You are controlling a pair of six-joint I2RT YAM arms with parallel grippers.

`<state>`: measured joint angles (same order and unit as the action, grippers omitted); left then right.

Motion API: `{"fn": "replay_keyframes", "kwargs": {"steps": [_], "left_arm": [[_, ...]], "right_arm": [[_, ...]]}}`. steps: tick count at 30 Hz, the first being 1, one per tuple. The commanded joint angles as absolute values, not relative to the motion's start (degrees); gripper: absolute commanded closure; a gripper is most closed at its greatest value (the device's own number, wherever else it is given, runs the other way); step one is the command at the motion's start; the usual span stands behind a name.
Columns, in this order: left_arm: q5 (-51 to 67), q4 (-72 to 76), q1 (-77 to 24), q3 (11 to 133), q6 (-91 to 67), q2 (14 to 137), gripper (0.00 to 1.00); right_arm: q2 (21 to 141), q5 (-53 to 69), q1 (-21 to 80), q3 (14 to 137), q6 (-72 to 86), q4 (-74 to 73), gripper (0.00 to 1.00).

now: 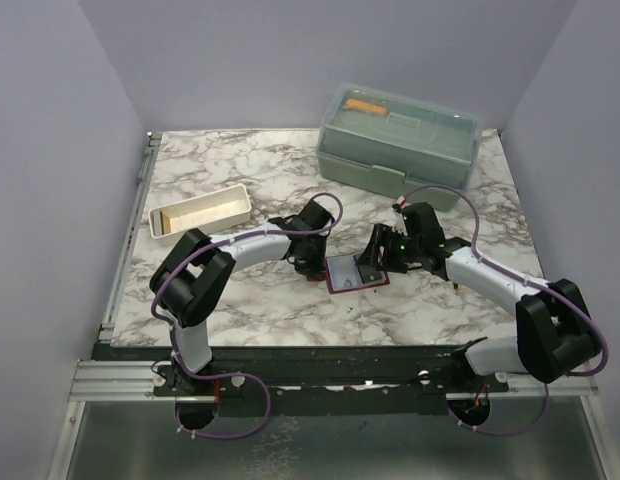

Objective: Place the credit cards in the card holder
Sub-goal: Insert the credit card into the card holder, then close the card holder at the center of the board.

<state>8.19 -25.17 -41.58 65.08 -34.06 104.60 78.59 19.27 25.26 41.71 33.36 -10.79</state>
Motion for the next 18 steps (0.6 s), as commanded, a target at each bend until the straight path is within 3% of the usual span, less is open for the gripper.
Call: {"fn": "replay_keyframes", "kwargs": {"steps": [1,7,18], "left_arm": [[5.86,-29.94,-41.04,62.24,-30.44,103.40,0.91],[9.00,-29.33,-41.00,62.98,-32.20,103.06,0.80],[8.74,-28.55,-41.04,64.01,-32.70,106.08,0.84]], "right_arm": [[75.14,14.85,21.88,38.28,36.26,-16.42,0.30],[75.02,24.07,15.06,32.84,35.20,-9.17,0.28],[83.34,31.73,13.69,31.61,33.06,3.52,0.28]]}}
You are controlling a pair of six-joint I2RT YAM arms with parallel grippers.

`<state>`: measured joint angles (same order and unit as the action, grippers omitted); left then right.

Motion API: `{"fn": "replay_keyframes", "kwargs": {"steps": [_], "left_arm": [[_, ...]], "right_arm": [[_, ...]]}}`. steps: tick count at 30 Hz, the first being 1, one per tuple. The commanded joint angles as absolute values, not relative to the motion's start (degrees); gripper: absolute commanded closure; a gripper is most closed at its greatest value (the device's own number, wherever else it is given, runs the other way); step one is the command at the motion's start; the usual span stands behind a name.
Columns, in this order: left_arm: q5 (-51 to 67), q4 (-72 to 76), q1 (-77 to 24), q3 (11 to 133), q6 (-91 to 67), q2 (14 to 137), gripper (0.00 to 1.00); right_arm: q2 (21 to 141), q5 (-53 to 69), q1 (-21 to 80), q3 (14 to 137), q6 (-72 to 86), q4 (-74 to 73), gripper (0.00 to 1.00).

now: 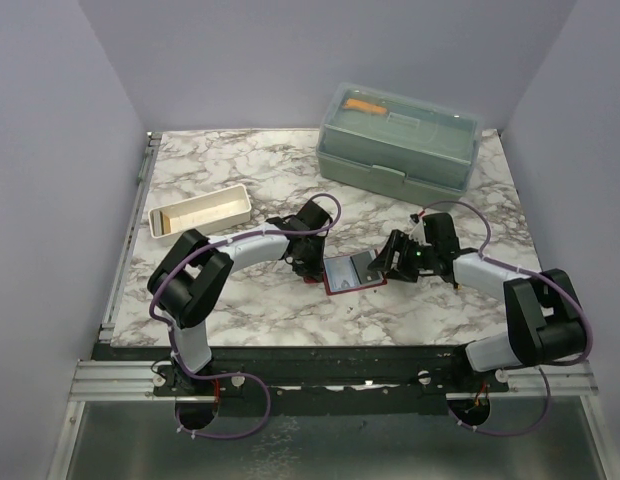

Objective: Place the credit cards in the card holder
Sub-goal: Close the card holder at the center of the board.

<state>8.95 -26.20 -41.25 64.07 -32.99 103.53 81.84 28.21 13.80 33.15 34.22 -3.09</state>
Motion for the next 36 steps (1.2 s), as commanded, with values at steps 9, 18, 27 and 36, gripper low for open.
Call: {"fn": "replay_keyframes", "kwargs": {"steps": [9,18,27,36], "left_arm": [[8.00,-28.08,-41.04,63.80,-32.02,107.00,0.87],[8.50,-28.04,-41.04,65.11,-32.43,107.14,0.89],[8.17,-28.06,-41.04,64.86,-32.33,106.30,0.89],[10.07,-31.35,-39.06,62.61,-31.63,100.54,0.58]], "right_arm": [[86.92,38.47,13.72,30.95,33.41,11.55,0.32],[78.80,43.60,17.39,31.00,40.06,13.58,0.38],[86.69,44.55,27.47,32.54,51.73,24.60,0.38],[80.17,33.51,27.41,38.94,39.25,1.33,0.32]]}}
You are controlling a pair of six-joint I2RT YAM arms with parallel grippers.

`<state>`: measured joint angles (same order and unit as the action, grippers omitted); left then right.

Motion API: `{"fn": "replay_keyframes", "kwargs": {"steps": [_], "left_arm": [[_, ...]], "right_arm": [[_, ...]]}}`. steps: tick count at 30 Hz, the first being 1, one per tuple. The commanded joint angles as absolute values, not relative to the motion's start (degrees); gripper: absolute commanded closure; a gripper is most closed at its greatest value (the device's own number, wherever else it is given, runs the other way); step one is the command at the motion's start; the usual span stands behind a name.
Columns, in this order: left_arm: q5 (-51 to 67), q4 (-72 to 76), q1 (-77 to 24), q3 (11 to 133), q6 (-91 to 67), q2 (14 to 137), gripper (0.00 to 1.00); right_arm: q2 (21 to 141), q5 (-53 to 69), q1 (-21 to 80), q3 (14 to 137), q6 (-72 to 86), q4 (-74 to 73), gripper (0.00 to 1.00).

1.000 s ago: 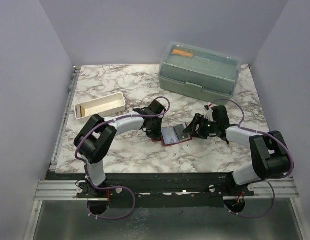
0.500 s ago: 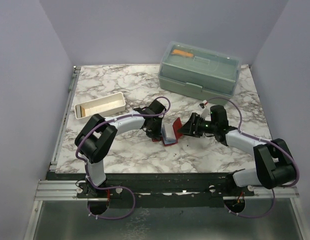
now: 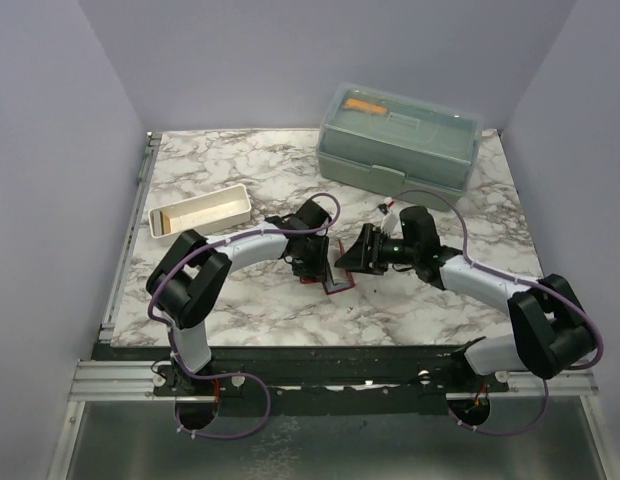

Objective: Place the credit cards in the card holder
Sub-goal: Close the card holder at the center of the board.

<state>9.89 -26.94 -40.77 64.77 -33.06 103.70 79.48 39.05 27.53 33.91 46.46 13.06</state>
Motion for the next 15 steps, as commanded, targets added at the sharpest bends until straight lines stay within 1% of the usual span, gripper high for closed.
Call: {"fn": "replay_keyframes", "kwargs": {"steps": [1,4,7,8,11,13,15], "left_arm": [[11.25,-32.02,-38.54,62.58,-31.50,99.49,0.54],[13.83,-33.42,-36.85,62.06,-31.18,95.71,0.46],[15.27,-33.47,-34.82,60.56,-30.77,92.68,0.41],[15.60,-33.44,-34.03,60.00,-30.69,92.30,0.40],[17.87,-32.42,-31.06,56.94,-31.24,91.09,0.40],[21.66,-29.37,-28.43,53.68,-32.65,89.25,0.41],[25.70,-25.21,-25.94,50.32,-34.43,87.44,0.42]], "right_arm": [[81.54,34.51,27.41,39.76,37.88,0.76,0.32],[85.56,37.77,27.49,40.35,36.53,3.11,0.36],[85.82,38.29,27.51,37.86,37.84,9.94,0.36],[86.62,38.80,27.51,37.69,38.45,11.46,0.37],[89.93,42.06,28.02,36.78,42.16,18.26,0.45],[91.65,42.30,28.94,35.79,43.64,22.20,0.51],[93.39,42.34,29.89,35.94,44.13,22.93,0.56]]}}
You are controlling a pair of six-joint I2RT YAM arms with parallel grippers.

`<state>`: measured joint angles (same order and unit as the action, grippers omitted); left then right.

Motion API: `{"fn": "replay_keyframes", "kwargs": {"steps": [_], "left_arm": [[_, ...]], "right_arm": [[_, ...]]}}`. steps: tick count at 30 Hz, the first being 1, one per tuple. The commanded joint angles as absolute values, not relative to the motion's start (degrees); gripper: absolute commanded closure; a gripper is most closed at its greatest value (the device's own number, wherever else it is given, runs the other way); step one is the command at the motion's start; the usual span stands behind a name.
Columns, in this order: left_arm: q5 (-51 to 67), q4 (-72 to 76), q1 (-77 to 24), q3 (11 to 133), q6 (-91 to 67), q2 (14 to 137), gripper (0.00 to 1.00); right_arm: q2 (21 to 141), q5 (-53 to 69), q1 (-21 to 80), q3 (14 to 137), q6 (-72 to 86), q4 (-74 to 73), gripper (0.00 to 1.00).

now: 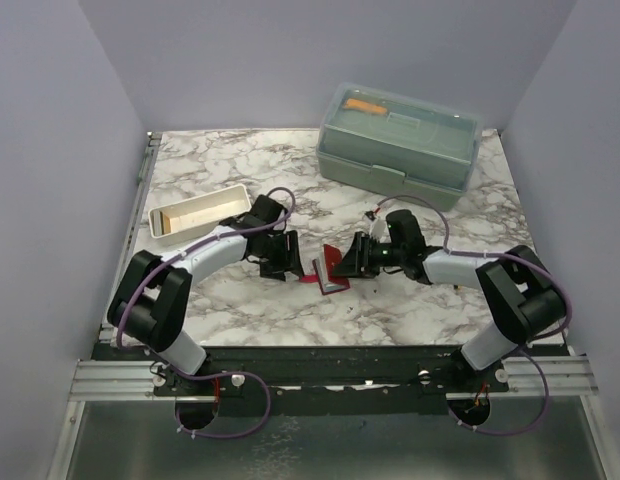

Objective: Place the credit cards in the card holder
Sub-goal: Close the card holder at the center of the board.

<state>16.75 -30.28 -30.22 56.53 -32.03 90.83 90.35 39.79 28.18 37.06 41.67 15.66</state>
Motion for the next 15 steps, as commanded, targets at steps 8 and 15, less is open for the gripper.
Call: {"fn": "replay_keyframes", "kwargs": {"steps": [8,15], "left_arm": [[32.20,-9.57,-24.79,42.44,-43.38,84.41,0.55],[30.23,-6.42,-24.81,41.76,-43.95,84.98,0.68]], "right_arm": [[95.52,40.99,30.84,35.33,44.14,21.70,0.64],[96.39,39.10,31.03,35.79,42.08,18.86,0.70]]}}
